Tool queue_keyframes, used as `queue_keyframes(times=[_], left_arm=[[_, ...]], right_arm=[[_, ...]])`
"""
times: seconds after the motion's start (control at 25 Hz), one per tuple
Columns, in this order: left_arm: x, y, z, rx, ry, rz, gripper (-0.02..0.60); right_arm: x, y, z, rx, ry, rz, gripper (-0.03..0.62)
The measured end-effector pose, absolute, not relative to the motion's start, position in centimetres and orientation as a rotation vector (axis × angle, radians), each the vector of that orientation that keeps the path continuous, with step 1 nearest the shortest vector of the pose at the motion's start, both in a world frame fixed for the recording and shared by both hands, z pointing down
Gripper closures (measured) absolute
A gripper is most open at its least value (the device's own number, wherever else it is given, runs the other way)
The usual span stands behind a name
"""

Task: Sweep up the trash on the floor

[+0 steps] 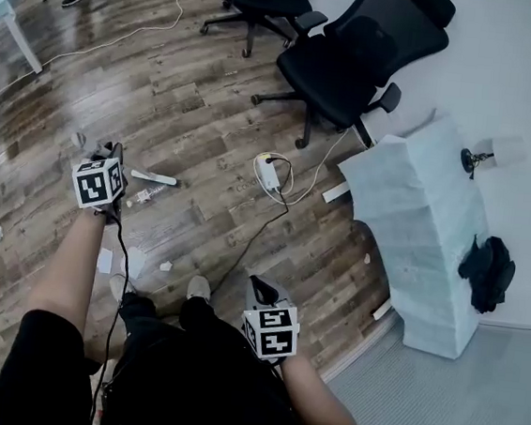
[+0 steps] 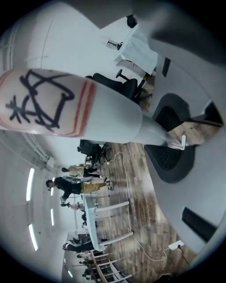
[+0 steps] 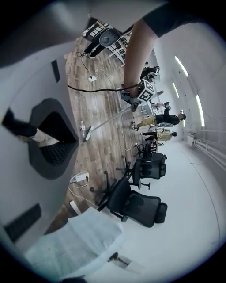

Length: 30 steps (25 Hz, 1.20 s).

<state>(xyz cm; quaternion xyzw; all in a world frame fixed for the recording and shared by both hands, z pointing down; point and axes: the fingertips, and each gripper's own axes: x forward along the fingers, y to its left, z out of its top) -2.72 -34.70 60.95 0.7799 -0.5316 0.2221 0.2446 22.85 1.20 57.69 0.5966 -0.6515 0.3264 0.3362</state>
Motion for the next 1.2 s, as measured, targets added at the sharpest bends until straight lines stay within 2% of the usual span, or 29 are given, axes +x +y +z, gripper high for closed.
queue_keyframes(times=[0.28,0.88,1.2], left_arm=[[-2.7,-29.6,63.8,2.051,-1.443,0.672,0.511],[-6.8,-19.5,64.4,2.050,-1.419,0.743,0.512],[-6.2,-16.4,63.3,2.212,-1.348,0.806,0.512]], right_arm=[[24.2,1.5,58.4,1.542,-1.699,0.867,0.582],[19.0,0.4,58.2,1.418,-1.835,0.801,0.582],[17.5,0.7,58.4,1.318,-1.896,0.748,0.582]])
